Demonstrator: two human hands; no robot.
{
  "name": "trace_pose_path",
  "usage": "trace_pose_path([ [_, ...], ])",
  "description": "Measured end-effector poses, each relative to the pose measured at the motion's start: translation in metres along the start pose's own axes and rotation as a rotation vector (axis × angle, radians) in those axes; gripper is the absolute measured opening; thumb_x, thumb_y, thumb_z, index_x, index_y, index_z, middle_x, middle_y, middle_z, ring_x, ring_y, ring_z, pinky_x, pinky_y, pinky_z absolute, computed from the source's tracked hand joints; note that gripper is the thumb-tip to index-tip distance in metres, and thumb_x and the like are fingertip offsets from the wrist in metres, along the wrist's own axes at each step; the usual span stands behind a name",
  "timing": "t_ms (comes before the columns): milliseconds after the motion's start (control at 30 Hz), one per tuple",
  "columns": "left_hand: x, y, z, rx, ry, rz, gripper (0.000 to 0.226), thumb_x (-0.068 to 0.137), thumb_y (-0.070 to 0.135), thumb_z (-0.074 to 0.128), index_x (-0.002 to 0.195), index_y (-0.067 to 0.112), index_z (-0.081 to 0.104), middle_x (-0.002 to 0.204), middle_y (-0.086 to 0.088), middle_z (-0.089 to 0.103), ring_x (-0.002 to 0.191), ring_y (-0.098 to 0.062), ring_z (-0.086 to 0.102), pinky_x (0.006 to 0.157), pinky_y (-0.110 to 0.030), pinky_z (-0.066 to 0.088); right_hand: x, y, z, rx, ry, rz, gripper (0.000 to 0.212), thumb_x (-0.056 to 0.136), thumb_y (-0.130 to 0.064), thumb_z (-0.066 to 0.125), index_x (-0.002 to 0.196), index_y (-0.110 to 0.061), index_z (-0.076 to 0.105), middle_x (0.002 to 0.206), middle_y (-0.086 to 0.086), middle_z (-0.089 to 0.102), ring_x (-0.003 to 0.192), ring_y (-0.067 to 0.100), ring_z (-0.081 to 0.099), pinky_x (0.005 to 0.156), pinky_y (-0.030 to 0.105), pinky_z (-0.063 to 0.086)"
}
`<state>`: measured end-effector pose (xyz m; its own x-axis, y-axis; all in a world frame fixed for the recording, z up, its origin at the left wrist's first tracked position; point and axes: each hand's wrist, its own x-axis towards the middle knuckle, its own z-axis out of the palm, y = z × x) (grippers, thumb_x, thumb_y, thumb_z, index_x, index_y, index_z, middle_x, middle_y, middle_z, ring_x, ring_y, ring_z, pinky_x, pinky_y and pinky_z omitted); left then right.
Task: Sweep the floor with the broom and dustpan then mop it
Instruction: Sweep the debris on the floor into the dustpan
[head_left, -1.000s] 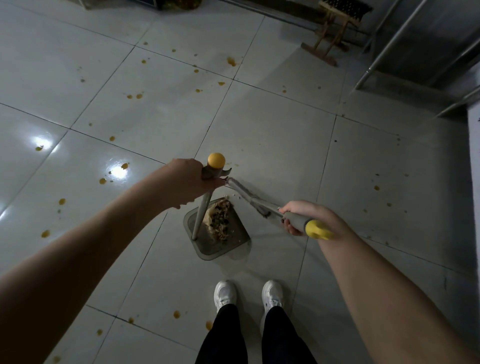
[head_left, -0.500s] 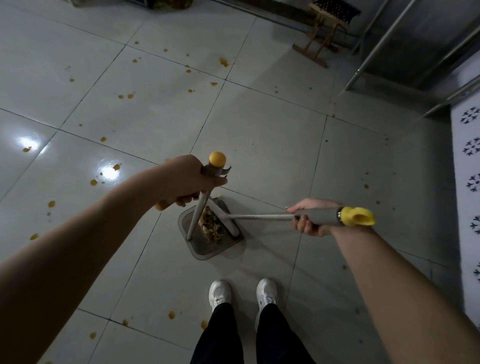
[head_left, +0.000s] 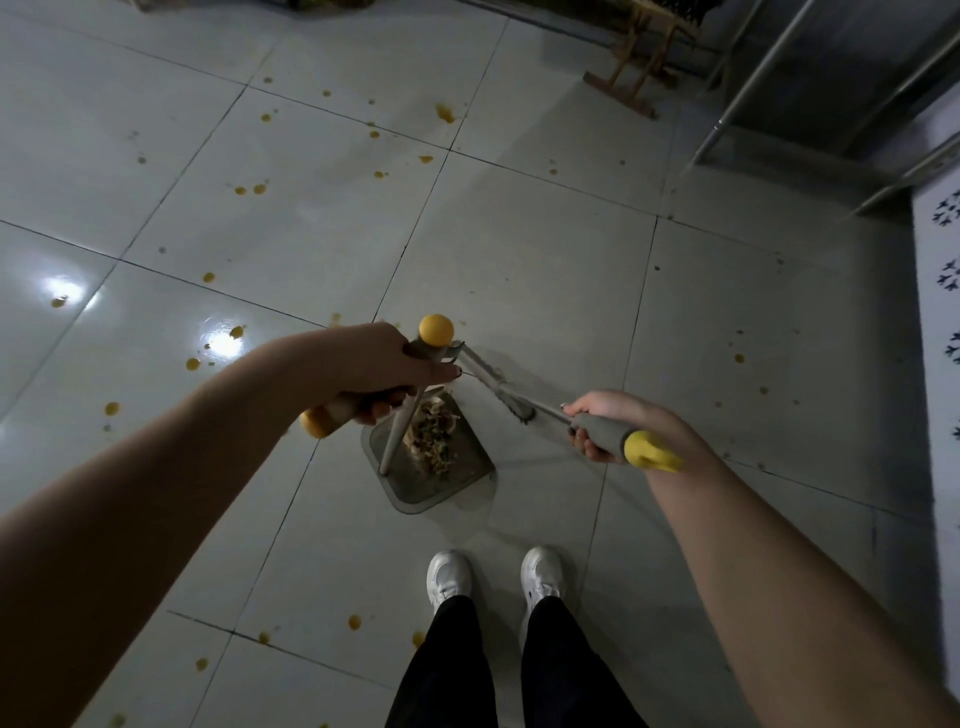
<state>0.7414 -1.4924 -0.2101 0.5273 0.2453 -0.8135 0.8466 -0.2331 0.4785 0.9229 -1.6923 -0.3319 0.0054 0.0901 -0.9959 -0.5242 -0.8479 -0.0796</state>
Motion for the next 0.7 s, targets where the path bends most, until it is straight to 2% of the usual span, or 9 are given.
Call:
trace_pose_path([
  [167,0.0,-0.012,-0.002,0.004,0.049,-0.017,0.049,0.078,0.052,0.064,0.056,0.011,0.048,0.036,0.005,0.043,0.029,-0.009,0.038,0.035,-0.016,0.038,0.03,0.015,0.029,-0.003,0.058,-0.095,0.028,0.097,-0.025,0.043,0.074,-0.009,0.044,0.034,0.001,0.048,0.024,0.009,0.045,0.03,0.01,0.035],
  [233,0.001,-0.014,-0.003,-0.004,0.057,-0.028,0.048,0.077,0.051,0.065,0.055,0.012,0.048,0.035,0.005,0.043,0.029,-0.008,0.038,0.034,-0.016,0.037,0.035,0.021,0.042,-0.009,-0.002,-0.041,0.026,0.098,-0.024,0.042,0.076,-0.01,0.043,0.035,0.002,0.049,0.025,0.009,0.046,0.031,0.01,0.036],
  [333,0.0,-0.015,-0.004,-0.042,0.053,-0.038,0.044,0.078,0.047,0.066,0.055,0.012,0.051,0.035,0.005,0.043,0.028,-0.007,0.038,0.033,-0.016,0.036,0.025,0.018,0.044,0.011,-0.165,0.104,0.04,0.1,-0.028,0.036,0.069,-0.007,0.045,0.036,0.002,0.047,0.024,0.01,0.045,0.029,0.011,0.037],
  [400,-0.002,-0.014,-0.005,-0.052,0.053,-0.044,0.043,0.078,0.045,0.066,0.055,0.012,0.052,0.035,0.005,0.044,0.028,-0.007,0.038,0.032,-0.016,0.035,0.012,0.008,0.024,0.01,-0.202,0.147,0.06,0.101,-0.032,0.034,0.051,-0.003,0.053,0.035,0.001,0.044,0.024,0.008,0.043,0.026,0.012,0.034],
  [467,-0.004,-0.014,-0.005,-0.061,0.066,-0.068,0.042,0.079,0.042,0.065,0.056,0.01,0.052,0.034,0.005,0.044,0.027,-0.007,0.038,0.031,-0.016,0.035,-0.007,-0.006,0.0,0.021,-0.195,0.186,0.07,0.1,-0.035,0.034,0.042,-0.001,0.053,0.036,0.001,0.043,0.023,0.008,0.042,0.024,0.013,0.031],
  [567,-0.007,-0.015,-0.002,-0.076,0.076,-0.112,0.041,0.08,0.039,0.065,0.056,0.009,0.05,0.032,0.005,0.044,0.025,-0.006,0.037,0.031,-0.015,0.034,-0.03,-0.024,-0.023,-0.03,-0.145,0.198,0.065,0.099,-0.037,0.037,0.047,-0.001,0.052,0.039,0.002,0.045,0.023,0.008,0.043,0.024,0.011,0.031],
  [700,-0.011,-0.022,-0.003,-0.104,0.096,-0.142,0.043,0.082,0.038,0.064,0.054,0.009,0.048,0.03,0.004,0.042,0.024,-0.007,0.036,0.03,-0.014,0.032,-0.035,-0.028,-0.008,-0.138,-0.043,0.119,0.045,0.099,-0.034,0.04,0.064,-0.006,0.044,0.041,0.002,0.046,0.024,0.007,0.044,0.025,0.012,0.033],
])
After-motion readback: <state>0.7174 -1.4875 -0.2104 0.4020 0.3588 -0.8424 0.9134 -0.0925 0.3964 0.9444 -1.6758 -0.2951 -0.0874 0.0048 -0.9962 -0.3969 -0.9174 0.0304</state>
